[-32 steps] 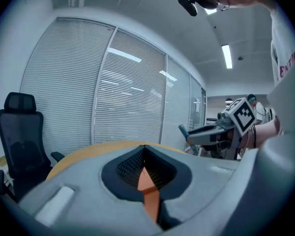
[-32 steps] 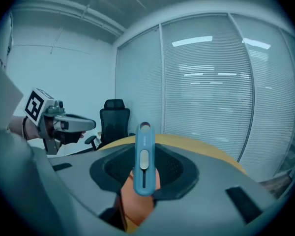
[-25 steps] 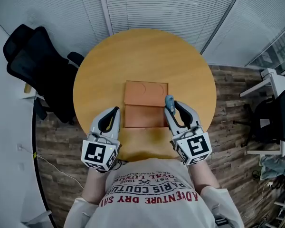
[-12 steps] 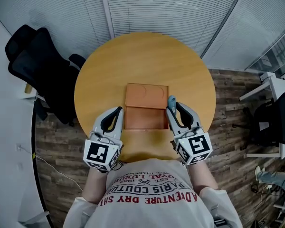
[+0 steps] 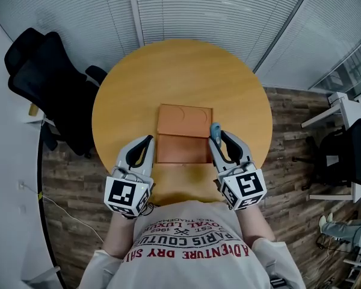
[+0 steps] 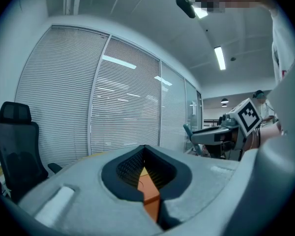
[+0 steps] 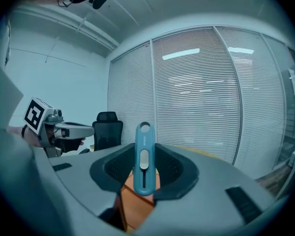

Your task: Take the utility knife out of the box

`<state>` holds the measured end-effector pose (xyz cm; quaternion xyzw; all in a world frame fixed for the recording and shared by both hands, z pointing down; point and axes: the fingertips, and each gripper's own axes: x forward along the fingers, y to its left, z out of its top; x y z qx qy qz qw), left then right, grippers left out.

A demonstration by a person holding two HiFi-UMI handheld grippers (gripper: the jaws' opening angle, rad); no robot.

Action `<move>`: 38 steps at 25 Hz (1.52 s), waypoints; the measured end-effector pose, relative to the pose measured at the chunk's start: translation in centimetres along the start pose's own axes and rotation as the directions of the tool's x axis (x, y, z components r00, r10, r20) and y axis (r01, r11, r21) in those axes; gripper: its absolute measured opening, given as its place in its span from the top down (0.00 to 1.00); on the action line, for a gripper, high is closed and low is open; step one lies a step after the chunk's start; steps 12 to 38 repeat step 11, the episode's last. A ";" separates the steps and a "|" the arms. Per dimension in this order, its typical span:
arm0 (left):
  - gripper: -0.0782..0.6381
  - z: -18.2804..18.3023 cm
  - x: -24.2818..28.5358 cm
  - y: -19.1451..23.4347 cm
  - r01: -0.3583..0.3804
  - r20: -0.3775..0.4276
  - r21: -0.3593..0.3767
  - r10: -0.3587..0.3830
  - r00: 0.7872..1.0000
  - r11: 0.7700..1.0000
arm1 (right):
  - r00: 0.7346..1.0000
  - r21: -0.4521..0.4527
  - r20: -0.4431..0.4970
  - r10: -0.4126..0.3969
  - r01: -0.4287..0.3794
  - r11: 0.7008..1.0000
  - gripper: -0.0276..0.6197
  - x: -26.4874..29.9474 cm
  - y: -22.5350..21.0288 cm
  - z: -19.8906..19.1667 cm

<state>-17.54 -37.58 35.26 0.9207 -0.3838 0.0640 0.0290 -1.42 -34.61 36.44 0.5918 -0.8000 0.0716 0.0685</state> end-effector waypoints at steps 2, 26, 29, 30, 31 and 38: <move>0.90 -0.1 0.1 -0.1 0.000 -0.002 -0.002 0.000 1.000 1.000 | 1.000 0.005 -0.002 -0.004 0.004 1.000 0.75 0.1 -0.2 0.1; 0.90 0.0 0.7 -0.1 0.003 -0.011 0.007 -0.003 1.000 1.000 | 1.000 0.000 0.000 0.011 -0.011 1.000 0.75 0.4 0.1 0.3; 0.90 0.0 0.7 -0.1 0.003 -0.011 0.007 -0.003 1.000 1.000 | 1.000 0.000 0.000 0.011 -0.011 1.000 0.75 0.4 0.1 0.3; 0.90 0.0 0.7 -0.1 0.003 -0.011 0.007 -0.003 1.000 1.000 | 1.000 0.000 0.000 0.011 -0.011 1.000 0.75 0.4 0.1 0.3; 0.90 0.0 0.7 -0.1 0.003 -0.011 0.007 -0.003 1.000 1.000 | 1.000 0.000 0.000 0.011 -0.011 1.000 0.75 0.4 0.1 0.3; 0.90 0.0 0.7 -0.1 0.003 -0.011 0.007 -0.003 1.000 1.000 | 1.000 0.000 0.000 0.011 -0.011 1.000 0.75 0.4 0.1 0.3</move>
